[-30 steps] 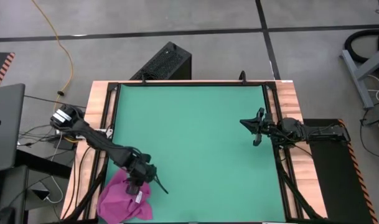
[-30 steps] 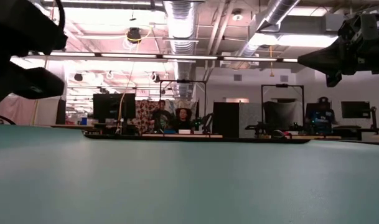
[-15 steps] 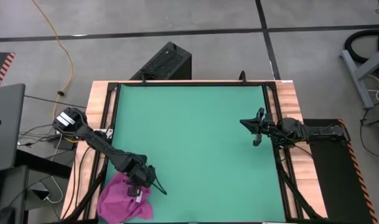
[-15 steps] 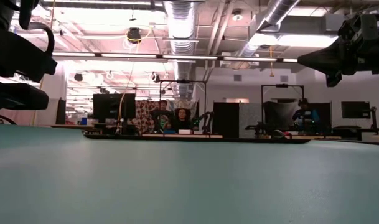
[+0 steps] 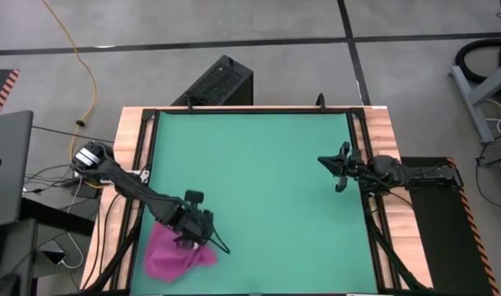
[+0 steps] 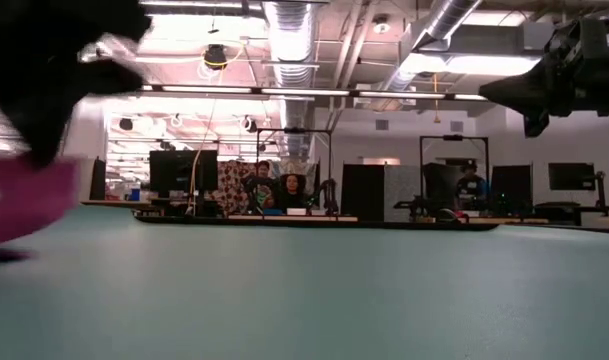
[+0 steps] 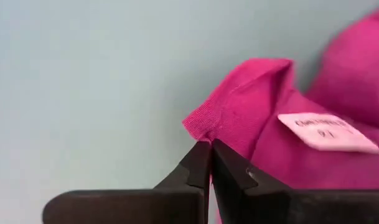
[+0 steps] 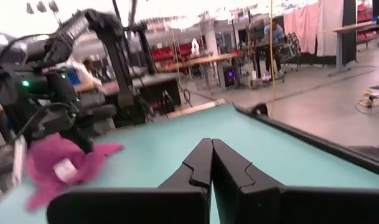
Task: Roll towel into tight, uniform cylinder
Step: Roll the pink towel
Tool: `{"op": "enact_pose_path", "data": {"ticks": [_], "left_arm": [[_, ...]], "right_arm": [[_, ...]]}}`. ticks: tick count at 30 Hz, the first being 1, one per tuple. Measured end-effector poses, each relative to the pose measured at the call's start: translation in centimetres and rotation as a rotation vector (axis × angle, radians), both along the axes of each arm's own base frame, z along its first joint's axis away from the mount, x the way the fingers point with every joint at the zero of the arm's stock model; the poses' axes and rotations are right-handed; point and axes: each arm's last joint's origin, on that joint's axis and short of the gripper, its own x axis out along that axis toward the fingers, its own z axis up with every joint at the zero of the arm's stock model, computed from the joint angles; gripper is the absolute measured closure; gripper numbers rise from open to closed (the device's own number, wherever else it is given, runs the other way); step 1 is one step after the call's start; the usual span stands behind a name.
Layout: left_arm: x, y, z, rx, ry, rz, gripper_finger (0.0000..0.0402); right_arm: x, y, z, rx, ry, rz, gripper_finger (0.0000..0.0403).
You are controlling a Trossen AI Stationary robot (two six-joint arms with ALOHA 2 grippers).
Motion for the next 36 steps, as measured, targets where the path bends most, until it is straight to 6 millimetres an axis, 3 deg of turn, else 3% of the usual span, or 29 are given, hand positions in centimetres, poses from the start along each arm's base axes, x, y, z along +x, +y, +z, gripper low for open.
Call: {"op": "enact_pose_path", "data": {"ticks": [5,8,15,19,23,27,36], "left_arm": [[2.3,1.7,6.1,0.313,-0.174,-0.067,0.0401],[3.8,2.5,10.3,0.416,-0.317,-0.080,0.0401],[5.7,3.2,19.5,0.407,-0.678,-0.165,0.0401],[5.8,3.5,22.9,0.415,-0.812,-0.227,0.0402],[6.0,4.3,24.9,0.478,-0.901,-0.249,0.0401],[7.0,6.1,25.4,0.543,-0.932,-0.221,0.0401],[10.0,13.5,24.4,0.513,-0.962,0.100,0.0401]], "right_arm": [[-0.1,0.1,0.7,0.038,-0.089,0.031,0.0372],[-0.1,0.2,0.9,0.036,-0.110,0.055,0.0372],[-0.1,0.6,1.0,0.011,-0.106,0.097,0.0368],[-0.1,0.9,1.0,-0.041,-0.093,0.120,0.0347],[-0.1,1.2,1.0,-0.090,-0.082,0.144,0.0319],[-0.1,1.6,1.0,-0.129,-0.076,0.178,0.0295],[0.6,2.0,0.9,-0.185,-0.038,0.191,0.0280]]}}
